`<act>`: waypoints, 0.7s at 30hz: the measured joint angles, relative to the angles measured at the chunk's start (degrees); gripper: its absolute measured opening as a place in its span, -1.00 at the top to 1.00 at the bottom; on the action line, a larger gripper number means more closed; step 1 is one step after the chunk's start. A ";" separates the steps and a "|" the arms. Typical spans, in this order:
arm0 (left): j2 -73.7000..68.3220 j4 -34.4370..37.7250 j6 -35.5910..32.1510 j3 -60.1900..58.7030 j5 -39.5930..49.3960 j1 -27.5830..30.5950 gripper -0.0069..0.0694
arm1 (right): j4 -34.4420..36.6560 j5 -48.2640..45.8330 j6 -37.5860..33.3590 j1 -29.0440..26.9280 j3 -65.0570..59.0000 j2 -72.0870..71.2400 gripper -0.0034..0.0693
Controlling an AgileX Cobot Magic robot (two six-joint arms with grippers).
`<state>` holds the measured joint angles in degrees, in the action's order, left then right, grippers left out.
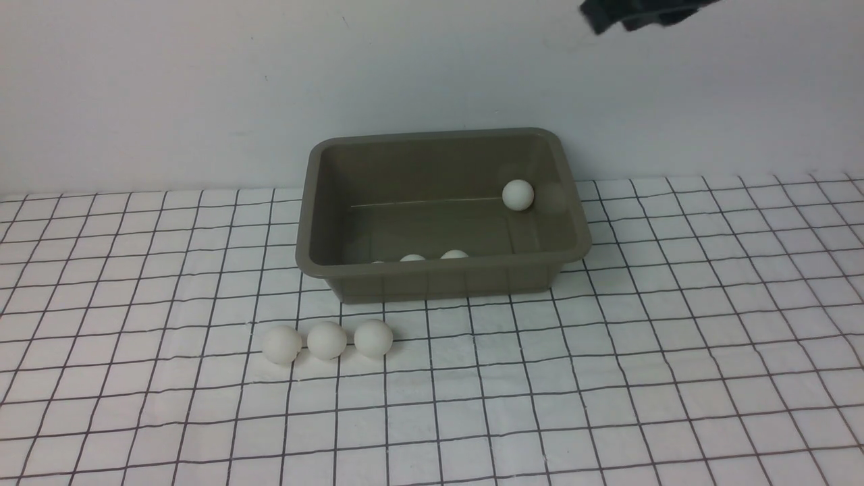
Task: Put the table tennis balls into the box on the white checkered tablecloth.
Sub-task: 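Reach for and grasp a ping pong ball on the table beside the basket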
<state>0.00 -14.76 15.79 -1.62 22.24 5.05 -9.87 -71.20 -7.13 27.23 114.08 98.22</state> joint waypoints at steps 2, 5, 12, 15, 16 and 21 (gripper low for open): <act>0.00 0.00 0.00 0.00 0.00 0.00 0.83 | 0.04 -0.62 0.00 -0.43 -3.71 -5.73 0.94; 0.00 0.00 0.00 0.00 0.00 0.00 0.83 | 0.04 0.00 0.00 -0.54 -11.42 -12.99 0.95; 0.00 0.00 0.00 0.00 0.00 0.00 0.83 | 0.04 10.73 4.38 -0.66 -39.39 -33.04 0.95; 0.00 0.00 0.00 0.00 0.00 0.00 0.83 | 0.04 17.68 7.90 -0.66 -54.08 -40.03 0.95; 0.00 0.00 0.00 0.00 0.00 0.00 0.83 | 0.04 19.85 8.62 -0.66 -57.98 -41.72 0.95; 0.00 0.00 0.00 0.00 0.00 0.00 0.83 | -1.31 33.33 10.58 -0.66 -75.41 -47.78 0.95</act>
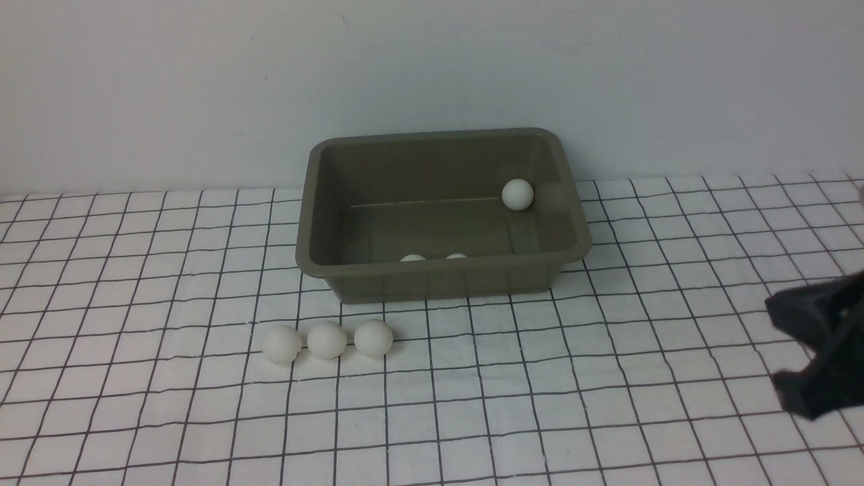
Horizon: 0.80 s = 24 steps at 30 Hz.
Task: Put the table tennis balls into the box on the white checkered tablecloth.
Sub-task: 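Reach for and grasp a ping pong ball on the table beside the basket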
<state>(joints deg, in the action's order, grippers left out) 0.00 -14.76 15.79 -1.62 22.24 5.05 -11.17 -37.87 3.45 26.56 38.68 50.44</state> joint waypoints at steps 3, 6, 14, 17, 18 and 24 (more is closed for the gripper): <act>0.00 0.00 0.00 0.00 0.00 0.00 0.83 | -0.42 7.03 0.23 0.00 -6.69 -1.70 0.95; 0.00 0.00 0.00 0.00 0.00 0.00 0.83 | -0.62 12.95 1.53 0.00 -12.40 -2.53 0.95; 0.00 0.00 0.00 0.00 0.00 0.00 0.83 | -1.52 16.55 3.29 0.00 -15.01 -2.60 0.95; 0.00 0.00 0.00 0.00 0.00 0.00 0.83 | -1.81 15.72 3.41 0.00 -15.01 -2.60 0.95; 0.00 0.00 0.00 0.00 0.00 0.00 0.83 | -1.85 15.67 3.41 0.00 -15.05 -2.60 0.95; 0.00 0.00 0.00 0.00 0.00 0.00 0.83 | -1.85 15.60 4.00 0.00 -15.07 -2.60 0.95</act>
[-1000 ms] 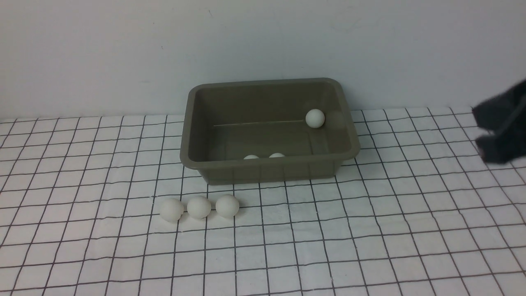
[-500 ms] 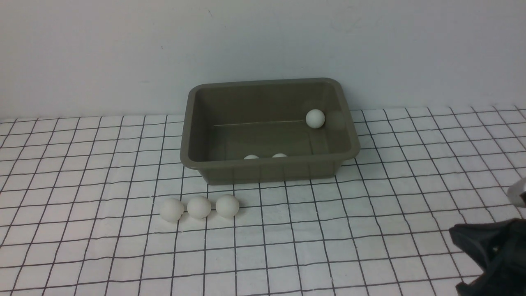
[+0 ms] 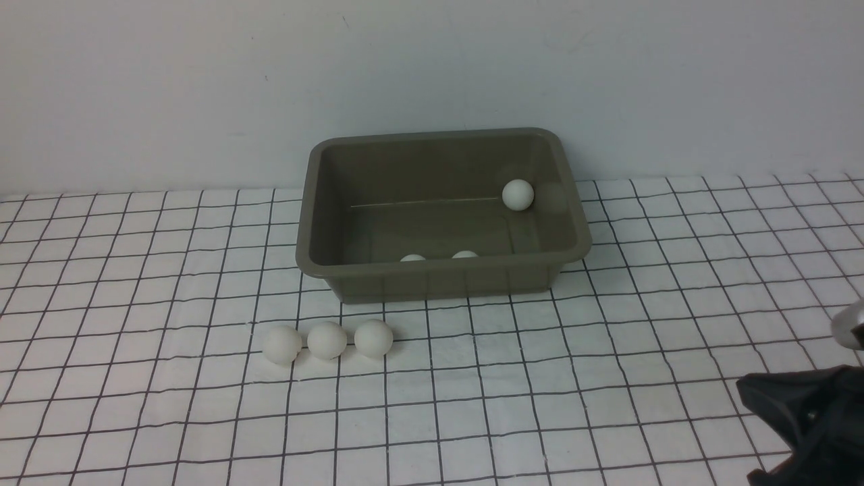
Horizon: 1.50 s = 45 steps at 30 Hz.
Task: Put the table tennis balls into the box on the white checkered tablecloth.
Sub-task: 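Reach for and grasp a ping pong ball on the table beside the basket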
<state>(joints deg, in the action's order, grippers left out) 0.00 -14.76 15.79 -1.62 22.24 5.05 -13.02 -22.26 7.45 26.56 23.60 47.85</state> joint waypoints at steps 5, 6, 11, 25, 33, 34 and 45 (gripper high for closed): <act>0.00 0.00 0.00 0.00 0.00 0.00 0.83 | 0.00 0.00 0.61 0.00 0.00 0.00 0.95; 0.00 0.00 0.00 0.00 0.00 0.00 0.83 | 0.00 0.00 0.66 0.00 0.00 0.00 0.95; 0.00 0.00 0.00 0.00 0.00 0.00 0.83 | 0.00 0.00 0.66 0.00 0.00 0.00 0.95; 0.00 0.00 0.00 0.00 0.00 0.00 0.83 | 0.00 0.00 0.66 0.00 0.00 0.00 0.95; 0.00 0.00 0.00 0.00 0.00 0.00 0.83 | 0.00 0.00 0.66 0.00 0.00 0.00 0.95; 0.00 0.00 0.00 0.00 0.00 0.00 0.83 | 0.00 0.00 0.66 0.00 0.00 0.00 0.95; 0.00 3.85 2.45 0.00 -1.72 0.00 0.83 | 0.00 -0.02 0.66 0.00 0.00 0.00 0.95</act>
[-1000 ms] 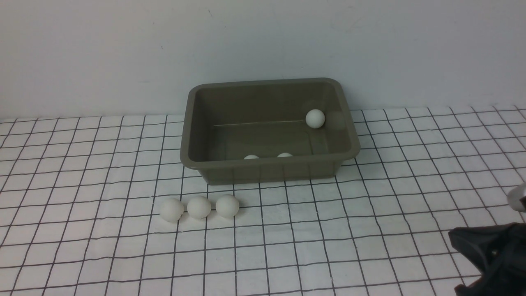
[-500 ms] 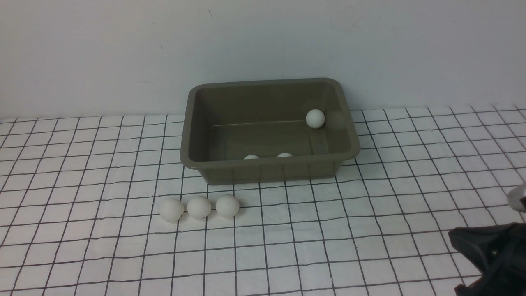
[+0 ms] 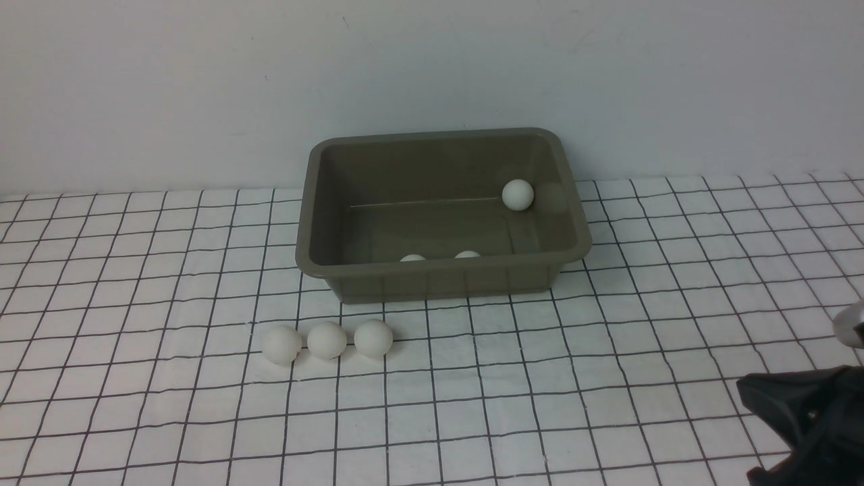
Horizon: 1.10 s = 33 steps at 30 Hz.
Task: Put the table tennis balls into the box on the white checkered tablecloth.
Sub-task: 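Reach for and grasp a ping pong ball on the table beside the basket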
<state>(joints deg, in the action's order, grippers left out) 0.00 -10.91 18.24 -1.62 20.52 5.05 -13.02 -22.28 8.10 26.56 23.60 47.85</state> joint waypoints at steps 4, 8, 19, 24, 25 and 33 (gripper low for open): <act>0.00 13.82 8.48 -0.01 -10.26 0.00 0.83 | 0.00 0.00 0.00 0.00 0.00 0.00 0.95; 0.00 26.95 14.71 -0.01 -20.52 0.00 0.83 | 0.00 0.00 0.00 0.00 0.00 0.00 0.95; 0.00 31.98 15.49 -0.06 -38.46 0.00 0.83 | 0.00 -0.54 0.00 0.00 0.00 0.00 0.95; -1.70 19.82 9.71 8.49 -35.32 0.00 0.83 | 0.00 -0.58 0.00 0.00 0.00 0.00 0.95; -3.37 14.82 8.69 12.42 -28.65 -0.15 0.83 | 0.00 -0.58 0.00 0.00 0.00 0.00 0.95; -30.76 -0.87 -5.36 39.53 14.13 -5.40 0.83 | 0.00 -0.64 0.00 0.00 0.00 0.00 0.95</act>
<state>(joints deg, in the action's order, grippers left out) -30.76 -11.79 12.89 37.91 34.66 -0.36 -13.02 -22.92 8.10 26.56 23.60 47.85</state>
